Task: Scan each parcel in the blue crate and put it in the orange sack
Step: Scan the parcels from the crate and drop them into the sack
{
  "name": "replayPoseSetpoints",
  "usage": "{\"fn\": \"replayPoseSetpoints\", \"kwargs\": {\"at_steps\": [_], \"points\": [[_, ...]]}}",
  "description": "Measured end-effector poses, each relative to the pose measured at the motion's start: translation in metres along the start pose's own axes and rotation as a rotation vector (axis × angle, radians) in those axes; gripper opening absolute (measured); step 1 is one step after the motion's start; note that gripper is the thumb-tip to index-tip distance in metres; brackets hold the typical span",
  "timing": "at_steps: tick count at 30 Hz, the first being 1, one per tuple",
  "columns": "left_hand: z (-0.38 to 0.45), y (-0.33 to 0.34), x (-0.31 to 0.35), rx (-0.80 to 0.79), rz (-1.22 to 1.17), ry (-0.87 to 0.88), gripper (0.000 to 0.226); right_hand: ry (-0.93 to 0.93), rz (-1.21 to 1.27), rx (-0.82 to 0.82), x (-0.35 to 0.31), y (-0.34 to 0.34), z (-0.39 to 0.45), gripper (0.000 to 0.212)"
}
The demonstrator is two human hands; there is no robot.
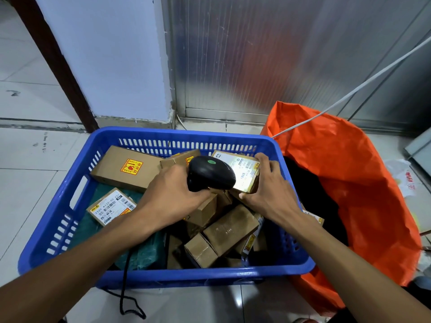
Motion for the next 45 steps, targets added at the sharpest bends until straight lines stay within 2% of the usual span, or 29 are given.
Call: {"fn": "replayPoseSetpoints", "kwargs": {"at_steps": [3, 6, 11, 14, 17, 20, 23, 26, 29, 36, 41, 45], "points": [[-0.003, -0.003, 0.003, 0.0, 0.046, 0.032, 0.041, -0.02, 0.036, -0.044, 0.003, 0.002, 0.0, 0.096], [-0.003, -0.005, 0.004, 0.019, 0.06, 0.054, 0.046, -0.042, 0.03, -0.052, 0.006, 0.005, 0.0, 0.095], [-0.001, -0.005, 0.003, 0.02, 0.046, 0.084, 0.026, -0.095, -0.031, -0.071, 0.007, 0.006, 0.0, 0.091], [-0.001, -0.007, 0.005, 0.032, 0.038, 0.126, 0.032, -0.125, -0.027, -0.079, 0.008, 0.006, 0.0, 0.092], [0.003, -0.009, -0.001, -0.021, 0.094, 0.133, 0.014, -0.132, 0.059, -0.144, 0.009, 0.0, 0.005, 0.098], [0.005, -0.014, -0.001, -0.072, 0.184, 0.162, 0.026, -0.117, 0.177, -0.242, 0.012, -0.021, 0.012, 0.1], [0.001, -0.021, 0.003, -0.082, 0.148, 0.205, 0.022, -0.12, 0.242, -0.349, 0.015, -0.04, 0.015, 0.09], [-0.001, -0.024, 0.005, -0.057, 0.106, 0.237, 0.043, -0.129, 0.236, -0.456, 0.012, -0.042, 0.012, 0.094], [0.002, -0.02, 0.004, -0.07, 0.164, 0.224, 0.023, -0.103, 0.283, -0.524, 0.011, -0.033, 0.01, 0.097], [0.007, -0.013, -0.008, -0.139, 0.176, 0.197, 0.021, -0.105, 0.215, -0.536, 0.009, -0.03, 0.01, 0.112], [0.009, -0.01, -0.009, -0.146, 0.14, 0.167, 0.022, -0.112, 0.184, -0.539, 0.008, -0.032, 0.01, 0.111], [0.009, -0.01, -0.006, -0.196, 0.058, 0.169, 0.026, -0.16, 0.163, -0.524, 0.007, -0.032, 0.01, 0.1]]}}
Point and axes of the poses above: each hand's wrist, its own z-axis towards the middle knuckle, its own y-axis out of the palm, x = y × z, the point moved 1 cm from there along z, towards the middle knuckle, and after that the axes turned 10 degrees about -y, right-handed, at the moved point
